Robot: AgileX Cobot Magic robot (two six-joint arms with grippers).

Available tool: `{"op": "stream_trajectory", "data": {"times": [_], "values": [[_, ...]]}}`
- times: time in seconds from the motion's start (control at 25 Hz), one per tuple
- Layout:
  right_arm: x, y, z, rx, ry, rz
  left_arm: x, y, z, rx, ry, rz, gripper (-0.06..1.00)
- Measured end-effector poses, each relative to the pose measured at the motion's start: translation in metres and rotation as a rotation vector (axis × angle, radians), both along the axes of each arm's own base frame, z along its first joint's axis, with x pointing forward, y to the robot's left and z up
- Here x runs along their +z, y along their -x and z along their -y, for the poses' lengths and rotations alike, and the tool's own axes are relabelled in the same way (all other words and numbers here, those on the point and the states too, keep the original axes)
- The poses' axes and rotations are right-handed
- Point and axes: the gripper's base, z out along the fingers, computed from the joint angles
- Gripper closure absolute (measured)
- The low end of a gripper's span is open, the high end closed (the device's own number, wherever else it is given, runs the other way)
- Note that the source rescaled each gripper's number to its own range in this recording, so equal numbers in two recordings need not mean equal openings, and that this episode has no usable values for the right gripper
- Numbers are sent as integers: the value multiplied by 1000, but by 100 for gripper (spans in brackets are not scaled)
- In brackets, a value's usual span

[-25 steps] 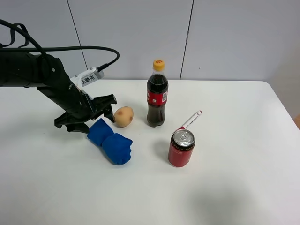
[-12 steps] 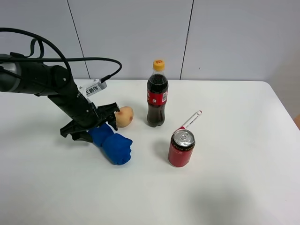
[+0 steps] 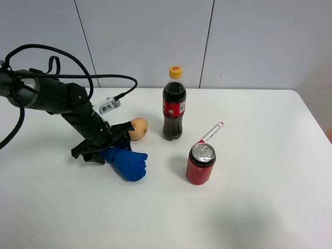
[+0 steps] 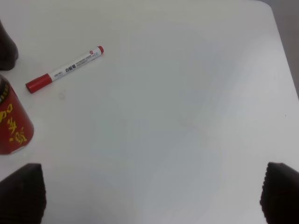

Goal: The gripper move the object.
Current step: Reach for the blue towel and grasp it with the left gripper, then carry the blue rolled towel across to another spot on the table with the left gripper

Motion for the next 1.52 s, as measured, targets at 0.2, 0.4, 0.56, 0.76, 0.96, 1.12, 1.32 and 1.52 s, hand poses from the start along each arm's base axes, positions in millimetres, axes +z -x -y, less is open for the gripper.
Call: {"op": "stream_trajectory", "data": {"times": [0.2,0.4,0.56,0.76,0.96,1.12,1.32,1.52], "values": [[0,0,0,0,0,0,-11,0,1,26,7,-35,18],[0,0,0,0,0,0,-12,1,1,9,5,-41,91],[0,0,0,0,0,0,-7,3,1,-139,-17,-12,94],[0,0,0,0,0,0,47,7,0,-316,-17,157,94],[0,0,0,0,0,0,124,25,-8,-364,20,372,94],[0,0,0,0,0,0,165,40,-12,-398,45,435,94],[0,0,0,0,0,0,217,54,3,-552,54,478,94],[0,0,0,0,0,0,258,64,51,-851,20,645,94]]}}
